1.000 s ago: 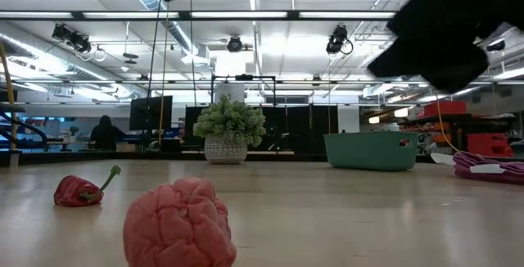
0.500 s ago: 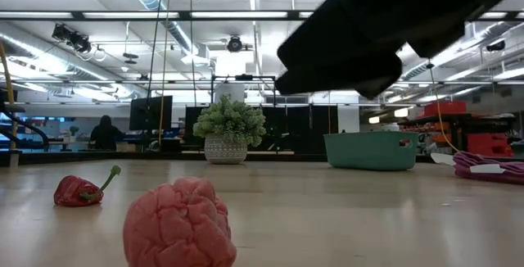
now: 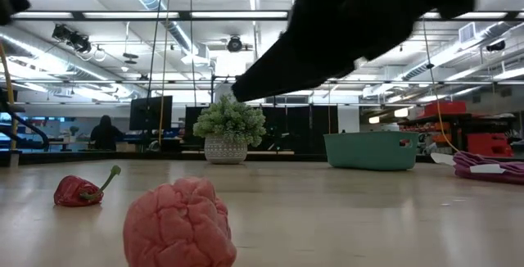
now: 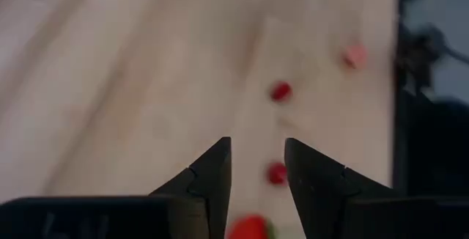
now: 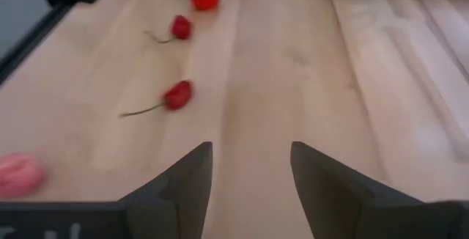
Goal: Pick and placing Produce into tupperware
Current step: Put the red strawberry into the blue bin
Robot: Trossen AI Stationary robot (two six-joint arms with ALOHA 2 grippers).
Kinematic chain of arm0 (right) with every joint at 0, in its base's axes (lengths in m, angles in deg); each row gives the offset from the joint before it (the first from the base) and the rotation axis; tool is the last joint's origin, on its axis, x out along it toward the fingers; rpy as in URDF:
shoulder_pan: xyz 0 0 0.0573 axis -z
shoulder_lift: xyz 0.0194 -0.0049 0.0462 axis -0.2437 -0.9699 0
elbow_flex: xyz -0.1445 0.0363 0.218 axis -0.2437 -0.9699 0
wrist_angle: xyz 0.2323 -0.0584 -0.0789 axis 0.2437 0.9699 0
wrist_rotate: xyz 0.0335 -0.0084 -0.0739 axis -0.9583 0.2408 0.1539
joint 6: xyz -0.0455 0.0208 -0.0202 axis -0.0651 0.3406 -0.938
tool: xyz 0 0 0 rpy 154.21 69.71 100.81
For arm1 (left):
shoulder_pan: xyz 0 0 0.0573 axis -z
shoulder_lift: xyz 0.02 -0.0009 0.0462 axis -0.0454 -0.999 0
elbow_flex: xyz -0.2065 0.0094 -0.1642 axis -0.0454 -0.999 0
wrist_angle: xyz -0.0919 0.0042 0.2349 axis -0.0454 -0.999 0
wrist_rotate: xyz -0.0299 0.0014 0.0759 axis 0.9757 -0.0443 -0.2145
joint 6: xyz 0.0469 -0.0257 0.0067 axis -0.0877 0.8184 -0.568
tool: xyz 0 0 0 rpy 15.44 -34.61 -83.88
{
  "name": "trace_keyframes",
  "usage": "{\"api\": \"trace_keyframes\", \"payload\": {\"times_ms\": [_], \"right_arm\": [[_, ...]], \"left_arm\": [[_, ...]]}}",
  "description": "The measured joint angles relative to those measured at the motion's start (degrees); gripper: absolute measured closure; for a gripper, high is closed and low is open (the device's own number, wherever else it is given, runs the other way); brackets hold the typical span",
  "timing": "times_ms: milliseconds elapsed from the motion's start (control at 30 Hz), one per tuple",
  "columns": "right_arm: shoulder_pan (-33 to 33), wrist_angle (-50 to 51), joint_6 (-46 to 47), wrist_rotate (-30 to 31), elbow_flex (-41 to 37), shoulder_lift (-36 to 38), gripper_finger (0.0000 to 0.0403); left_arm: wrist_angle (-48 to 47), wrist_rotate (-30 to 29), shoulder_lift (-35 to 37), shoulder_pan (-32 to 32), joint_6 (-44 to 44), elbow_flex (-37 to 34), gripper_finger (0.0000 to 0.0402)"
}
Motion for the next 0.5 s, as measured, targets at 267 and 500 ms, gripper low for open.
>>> {"api": "trace_keyframes", "payload": {"times_ms": [267, 500], "right_arm": [[9.3, 0.1, -0.3, -8.4, 0.0, 0.0, 0.0209], [12.0, 0.3, -0.2, -9.9, 0.0, 0.0, 0.0209]], "left_arm": [[2.2, 5.6, -7.9, 5.1, -8.8, 0.0, 0.0267], [4.1, 8.9, -14.5, 7.0, -11.7, -0.1, 0.0266]]}}
